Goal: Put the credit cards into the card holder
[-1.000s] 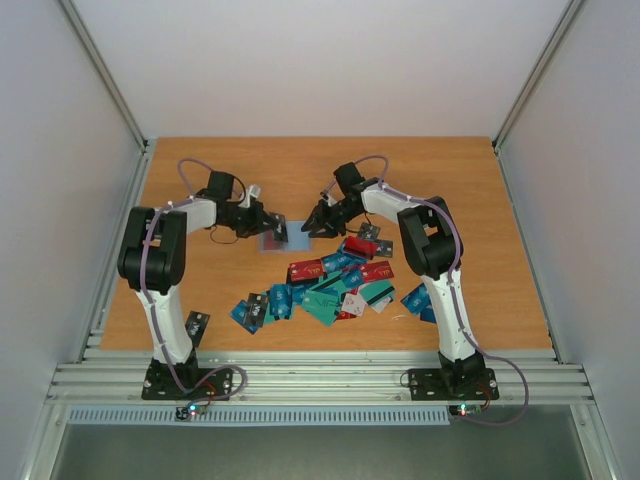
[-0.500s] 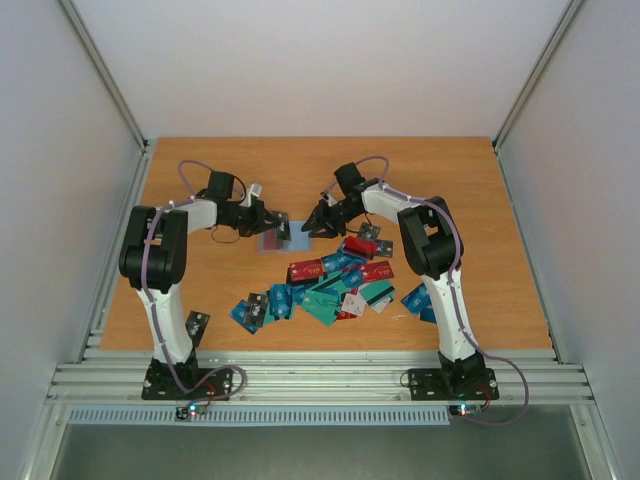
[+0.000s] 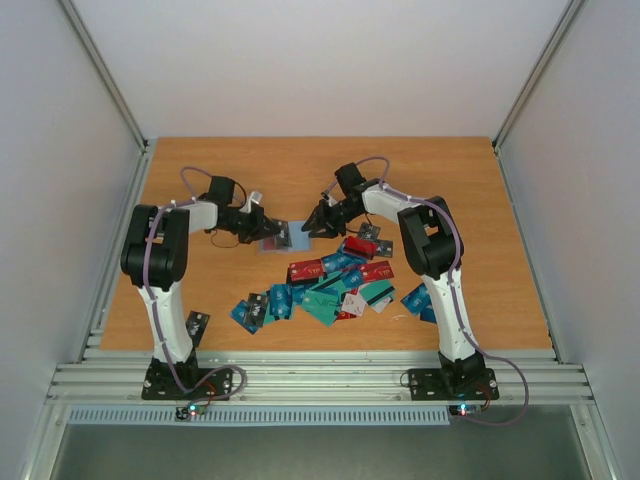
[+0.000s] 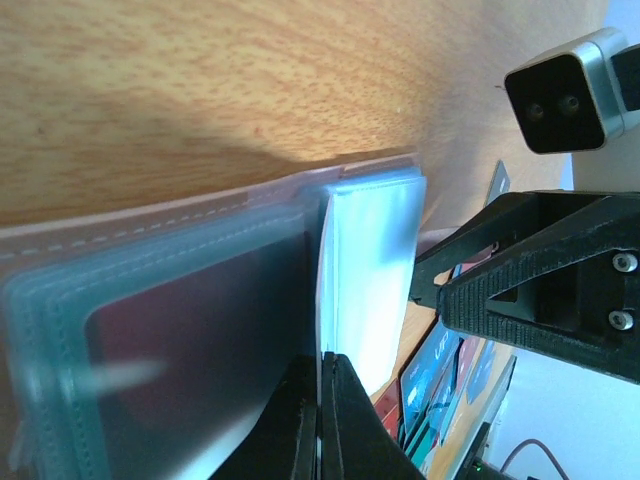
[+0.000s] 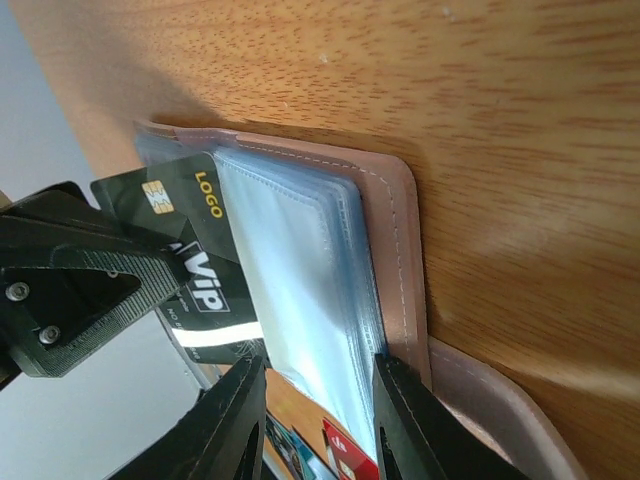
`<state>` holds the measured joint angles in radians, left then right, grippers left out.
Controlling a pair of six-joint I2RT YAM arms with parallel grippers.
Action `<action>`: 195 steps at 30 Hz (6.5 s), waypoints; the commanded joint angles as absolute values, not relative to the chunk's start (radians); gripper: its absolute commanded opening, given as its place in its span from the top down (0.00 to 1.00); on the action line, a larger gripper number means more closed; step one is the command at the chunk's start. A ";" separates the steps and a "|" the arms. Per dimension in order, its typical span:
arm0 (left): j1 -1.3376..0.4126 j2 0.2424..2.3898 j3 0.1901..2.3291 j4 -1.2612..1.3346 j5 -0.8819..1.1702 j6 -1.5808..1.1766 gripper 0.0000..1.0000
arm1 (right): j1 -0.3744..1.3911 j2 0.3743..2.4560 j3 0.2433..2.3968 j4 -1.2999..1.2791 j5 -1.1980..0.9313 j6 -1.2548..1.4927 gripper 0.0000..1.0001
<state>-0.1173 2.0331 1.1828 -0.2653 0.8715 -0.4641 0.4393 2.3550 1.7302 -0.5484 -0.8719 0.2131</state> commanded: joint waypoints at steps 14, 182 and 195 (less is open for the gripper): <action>-0.110 2.088 1.238 -0.376 0.874 -0.492 1.00 | 0.442 2.414 1.720 -0.546 -0.854 0.227 0.69; -0.254 2.142 1.651 -0.867 0.685 -0.348 0.48 | 0.394 2.479 1.833 -0.649 -0.926 0.184 0.73; -0.087 1.963 1.449 -0.870 0.566 -0.266 0.39 | 0.391 2.494 1.845 -0.650 -0.937 0.187 0.73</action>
